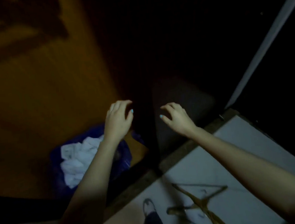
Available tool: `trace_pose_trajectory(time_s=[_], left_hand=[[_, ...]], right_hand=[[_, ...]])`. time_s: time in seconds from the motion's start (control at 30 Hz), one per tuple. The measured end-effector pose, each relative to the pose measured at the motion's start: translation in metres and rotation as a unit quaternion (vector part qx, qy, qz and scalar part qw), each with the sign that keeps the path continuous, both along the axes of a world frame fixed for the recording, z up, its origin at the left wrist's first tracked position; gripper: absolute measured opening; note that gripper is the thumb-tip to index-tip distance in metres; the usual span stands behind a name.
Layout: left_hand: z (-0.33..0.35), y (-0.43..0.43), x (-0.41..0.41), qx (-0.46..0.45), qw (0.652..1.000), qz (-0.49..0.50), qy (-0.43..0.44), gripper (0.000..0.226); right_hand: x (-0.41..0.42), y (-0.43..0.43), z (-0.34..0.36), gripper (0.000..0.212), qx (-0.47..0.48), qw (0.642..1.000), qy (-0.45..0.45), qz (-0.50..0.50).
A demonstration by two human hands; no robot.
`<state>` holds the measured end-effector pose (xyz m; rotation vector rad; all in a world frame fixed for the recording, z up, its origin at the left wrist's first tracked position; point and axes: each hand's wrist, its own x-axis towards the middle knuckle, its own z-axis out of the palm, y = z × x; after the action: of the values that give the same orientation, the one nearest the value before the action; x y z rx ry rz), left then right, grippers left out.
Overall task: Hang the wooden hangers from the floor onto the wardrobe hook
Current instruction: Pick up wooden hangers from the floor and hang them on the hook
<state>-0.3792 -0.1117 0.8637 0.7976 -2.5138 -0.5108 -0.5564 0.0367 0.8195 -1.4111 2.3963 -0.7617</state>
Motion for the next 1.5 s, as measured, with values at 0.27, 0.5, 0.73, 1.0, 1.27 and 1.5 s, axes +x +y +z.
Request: trace_pose_trajectory(time_s=[0.27,0.5,0.73,1.0,1.27,1.5], left_hand=[[-0.212,0.189,-0.025,0.155,0.972,-0.047,-0.169,0.037],[-0.455,0.264,-0.03,0.2,0.948,-0.123,-0.215,0.032],[-0.723,0.286,-0.066,0.232,0.905,-0.206,-0.291,0.044],[-0.923,0.295,-0.097,0.089,0.856,-0.352,-0.369,0.058],[-0.843,0.272,-0.082,0.063,0.844,-0.393,-0.358,0.045],[-0.581,0.249,-0.093,0.171,0.89,-0.349,-0.24,0.056]], right_hand=[[-0.011,0.23,-0.192,0.047,0.204,0.971,-0.08,-0.097],[-0.009,0.326,-0.421,0.046,0.322,0.919,-0.152,-0.167],[-0.017,0.339,-0.664,0.045,0.336,0.919,-0.144,-0.146],[-0.031,0.328,-0.842,0.083,0.37,0.927,-0.057,-0.028],[-0.022,0.317,-0.772,0.075,0.35,0.935,-0.032,0.052],[-0.053,0.295,-0.525,0.061,0.258,0.961,-0.102,-0.01]])
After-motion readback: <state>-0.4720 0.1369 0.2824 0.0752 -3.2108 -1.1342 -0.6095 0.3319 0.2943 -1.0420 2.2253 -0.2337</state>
